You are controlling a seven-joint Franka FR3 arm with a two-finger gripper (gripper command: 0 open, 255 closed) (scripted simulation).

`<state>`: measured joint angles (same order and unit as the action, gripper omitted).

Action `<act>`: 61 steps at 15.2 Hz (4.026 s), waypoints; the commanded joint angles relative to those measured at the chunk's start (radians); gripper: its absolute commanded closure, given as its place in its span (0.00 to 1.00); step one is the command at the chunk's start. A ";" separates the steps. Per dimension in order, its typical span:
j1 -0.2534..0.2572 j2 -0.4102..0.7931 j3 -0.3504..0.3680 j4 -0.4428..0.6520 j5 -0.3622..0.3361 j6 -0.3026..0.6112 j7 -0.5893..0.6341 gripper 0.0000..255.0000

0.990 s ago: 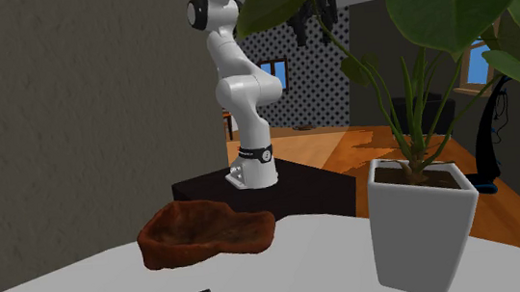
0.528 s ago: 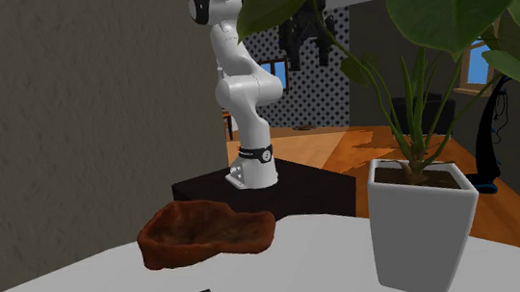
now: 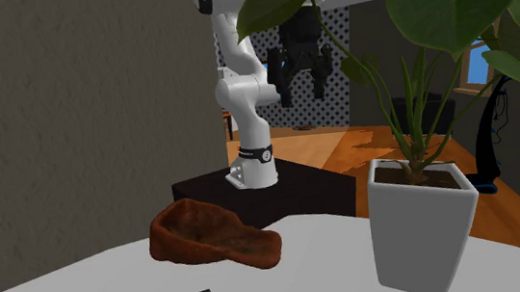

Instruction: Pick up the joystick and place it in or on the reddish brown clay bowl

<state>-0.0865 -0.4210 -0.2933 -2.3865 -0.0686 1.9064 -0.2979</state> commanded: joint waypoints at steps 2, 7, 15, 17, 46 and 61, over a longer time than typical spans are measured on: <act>-0.006 0.098 -0.040 0.026 0.001 0.074 -0.049 0.00; -0.017 0.274 -0.101 0.090 0.033 0.182 -0.141 0.00; -0.064 0.584 -0.151 0.258 0.159 0.301 -0.310 0.00; -0.087 0.663 -0.150 0.313 0.195 0.318 -0.350 0.00; -0.251 1.098 -0.082 0.643 0.353 0.403 -0.494 1.00; -0.231 1.017 -0.109 0.644 0.319 0.324 -0.476 1.00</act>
<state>-0.3197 0.6040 -0.3991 -1.7452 0.2547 2.2412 -0.7764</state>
